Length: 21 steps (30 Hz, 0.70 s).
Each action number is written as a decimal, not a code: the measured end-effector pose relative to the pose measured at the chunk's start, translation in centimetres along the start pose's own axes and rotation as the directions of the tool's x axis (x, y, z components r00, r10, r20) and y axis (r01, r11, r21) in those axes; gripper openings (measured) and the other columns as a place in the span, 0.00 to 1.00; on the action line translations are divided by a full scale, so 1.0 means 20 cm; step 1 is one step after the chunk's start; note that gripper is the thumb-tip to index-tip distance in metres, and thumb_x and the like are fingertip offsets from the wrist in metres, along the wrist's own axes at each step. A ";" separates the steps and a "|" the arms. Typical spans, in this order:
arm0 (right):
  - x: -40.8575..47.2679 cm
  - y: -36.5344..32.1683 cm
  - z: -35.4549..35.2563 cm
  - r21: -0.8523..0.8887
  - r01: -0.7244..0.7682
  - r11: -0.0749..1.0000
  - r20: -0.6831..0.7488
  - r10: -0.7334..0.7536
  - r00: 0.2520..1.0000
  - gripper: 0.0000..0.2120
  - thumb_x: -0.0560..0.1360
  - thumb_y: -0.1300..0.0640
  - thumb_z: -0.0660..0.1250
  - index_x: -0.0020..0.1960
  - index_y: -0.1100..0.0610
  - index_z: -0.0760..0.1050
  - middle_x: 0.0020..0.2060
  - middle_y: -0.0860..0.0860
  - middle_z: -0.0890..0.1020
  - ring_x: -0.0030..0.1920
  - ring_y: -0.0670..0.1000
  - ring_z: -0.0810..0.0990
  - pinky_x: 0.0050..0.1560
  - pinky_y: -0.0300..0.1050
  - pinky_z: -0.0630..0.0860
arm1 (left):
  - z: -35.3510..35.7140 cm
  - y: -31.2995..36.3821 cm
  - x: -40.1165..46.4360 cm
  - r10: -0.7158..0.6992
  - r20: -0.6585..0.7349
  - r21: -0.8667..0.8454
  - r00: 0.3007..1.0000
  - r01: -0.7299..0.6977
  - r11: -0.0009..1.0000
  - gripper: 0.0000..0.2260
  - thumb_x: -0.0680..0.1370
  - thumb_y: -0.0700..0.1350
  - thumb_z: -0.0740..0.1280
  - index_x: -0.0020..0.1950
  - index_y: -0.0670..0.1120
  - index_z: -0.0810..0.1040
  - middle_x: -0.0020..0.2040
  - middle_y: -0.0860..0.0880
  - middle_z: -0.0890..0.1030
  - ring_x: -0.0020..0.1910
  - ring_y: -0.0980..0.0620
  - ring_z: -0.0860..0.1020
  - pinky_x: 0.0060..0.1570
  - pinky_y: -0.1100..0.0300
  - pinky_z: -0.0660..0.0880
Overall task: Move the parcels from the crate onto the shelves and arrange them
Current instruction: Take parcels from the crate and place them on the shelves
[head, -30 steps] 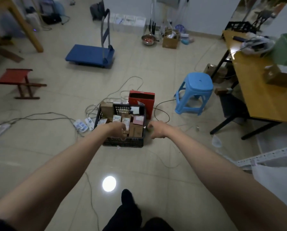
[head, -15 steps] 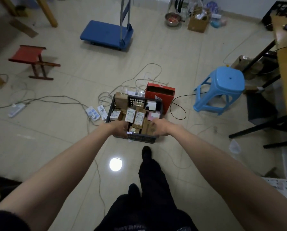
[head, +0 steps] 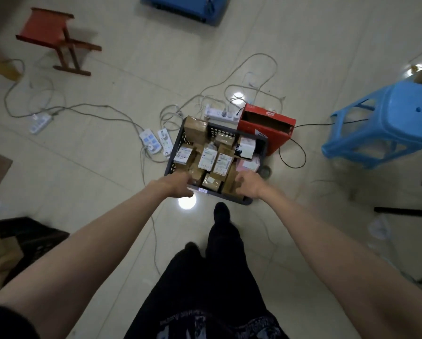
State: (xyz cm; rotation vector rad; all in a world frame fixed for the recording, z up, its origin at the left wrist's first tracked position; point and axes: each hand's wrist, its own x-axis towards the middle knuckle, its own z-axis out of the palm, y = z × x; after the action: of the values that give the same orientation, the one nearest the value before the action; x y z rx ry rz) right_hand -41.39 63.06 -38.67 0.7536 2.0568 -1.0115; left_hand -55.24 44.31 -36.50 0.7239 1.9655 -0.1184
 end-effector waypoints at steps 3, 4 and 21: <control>0.18 0.03 0.02 0.074 -0.015 0.997 -0.002 0.015 1.000 0.11 0.74 0.59 0.73 0.52 0.53 0.74 0.59 0.56 0.78 0.58 0.56 0.77 0.62 0.50 0.76 | -0.01 -0.06 0.14 -0.036 0.041 -0.055 0.999 0.038 0.998 0.21 0.77 0.50 0.69 0.68 0.48 0.73 0.65 0.47 0.76 0.61 0.47 0.75 0.60 0.54 0.73; 0.24 0.04 0.03 0.096 -0.024 0.995 0.008 0.023 1.000 0.11 0.73 0.60 0.72 0.51 0.52 0.73 0.59 0.56 0.79 0.57 0.56 0.78 0.60 0.49 0.76 | -0.01 -0.08 0.19 -0.045 0.050 -0.078 0.998 0.049 0.996 0.21 0.77 0.49 0.69 0.69 0.48 0.72 0.65 0.47 0.77 0.62 0.47 0.75 0.61 0.53 0.73; 1.74 0.25 0.53 0.594 -0.261 0.761 0.080 0.267 0.960 0.18 0.77 0.61 0.69 0.65 0.56 0.70 0.53 0.53 0.78 0.54 0.53 0.79 0.57 0.50 0.78 | 0.36 -0.47 1.74 -0.107 -0.014 -0.483 0.994 0.087 0.871 0.26 0.77 0.43 0.69 0.74 0.45 0.66 0.68 0.44 0.74 0.60 0.47 0.76 0.55 0.57 0.72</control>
State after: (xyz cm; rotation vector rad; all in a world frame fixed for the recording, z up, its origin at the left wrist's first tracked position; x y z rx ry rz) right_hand -54.02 63.29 -73.06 1.3320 1.5559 -1.5112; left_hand -65.90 49.11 -71.39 0.2988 1.9580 0.3226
